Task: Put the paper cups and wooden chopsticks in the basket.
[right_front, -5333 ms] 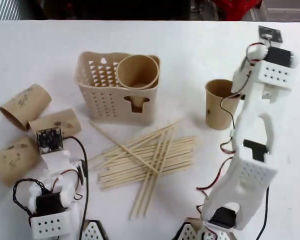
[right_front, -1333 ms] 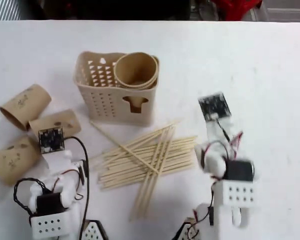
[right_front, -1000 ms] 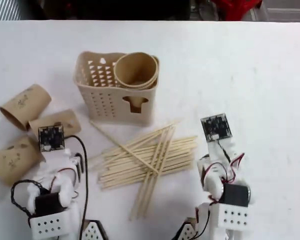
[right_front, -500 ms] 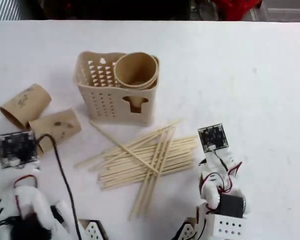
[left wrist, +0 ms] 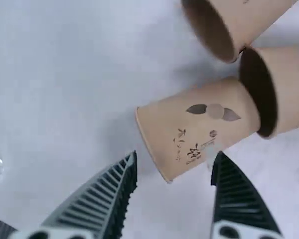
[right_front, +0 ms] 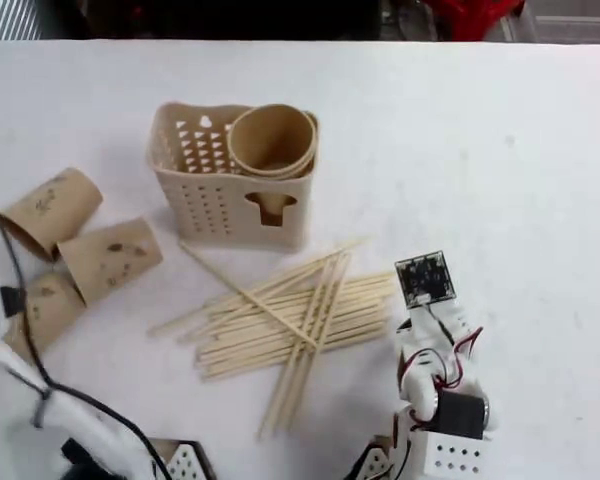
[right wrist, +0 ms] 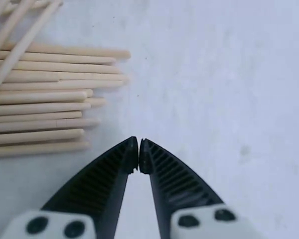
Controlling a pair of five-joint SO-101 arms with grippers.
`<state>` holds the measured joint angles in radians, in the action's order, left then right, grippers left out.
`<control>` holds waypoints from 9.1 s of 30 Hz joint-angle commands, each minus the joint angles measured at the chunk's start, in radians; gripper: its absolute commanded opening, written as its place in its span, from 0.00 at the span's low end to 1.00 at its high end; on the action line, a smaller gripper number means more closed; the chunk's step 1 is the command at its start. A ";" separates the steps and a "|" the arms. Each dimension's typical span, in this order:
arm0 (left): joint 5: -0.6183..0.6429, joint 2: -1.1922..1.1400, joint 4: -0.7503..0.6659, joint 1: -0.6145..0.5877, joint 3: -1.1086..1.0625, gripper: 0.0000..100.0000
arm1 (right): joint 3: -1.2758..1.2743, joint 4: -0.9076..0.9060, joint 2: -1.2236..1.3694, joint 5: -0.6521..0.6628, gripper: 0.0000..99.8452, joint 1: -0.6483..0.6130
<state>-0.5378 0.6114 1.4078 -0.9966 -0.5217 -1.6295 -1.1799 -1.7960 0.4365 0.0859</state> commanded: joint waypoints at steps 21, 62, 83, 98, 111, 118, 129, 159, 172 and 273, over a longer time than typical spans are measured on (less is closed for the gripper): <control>0.072 -0.469 -0.394 -0.093 -0.072 0.28 | -0.008 0.002 -0.005 0.009 0.02 -0.004; 0.054 -0.507 -0.216 -0.127 0.141 0.32 | -0.017 0.004 -0.005 0.057 0.02 -0.007; 0.275 -0.501 -0.351 0.147 0.020 0.32 | -0.017 0.004 -0.005 0.061 0.02 -0.007; 0.333 -0.501 -0.038 0.291 0.370 0.19 | -0.018 0.004 -0.005 0.063 0.02 -0.007; 0.253 -0.509 0.009 0.397 0.387 0.04 | -0.018 0.004 -0.005 0.064 0.02 -0.007; 0.253 -0.503 0.005 0.490 0.362 0.07 | -0.018 0.004 -0.005 0.064 0.02 -0.007; 0.247 -0.512 -0.051 0.542 0.313 0.10 | -0.018 0.004 -0.005 0.066 0.02 -0.007; 0.365 -0.501 0.377 1.135 1.448 0.02 | -0.038 0.024 -0.007 0.066 0.02 -0.051; 0.365 -0.601 0.365 1.461 1.221 0.02 | -0.038 0.024 -0.007 0.066 0.02 -0.054; 0.368 -0.217 -0.836 0.249 -0.258 0.32 | -0.041 0.022 -0.005 0.068 0.02 -0.056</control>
<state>-0.2048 0.3552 0.7188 -0.7587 -0.7564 -1.6663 -1.1769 -1.7975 0.4964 0.0384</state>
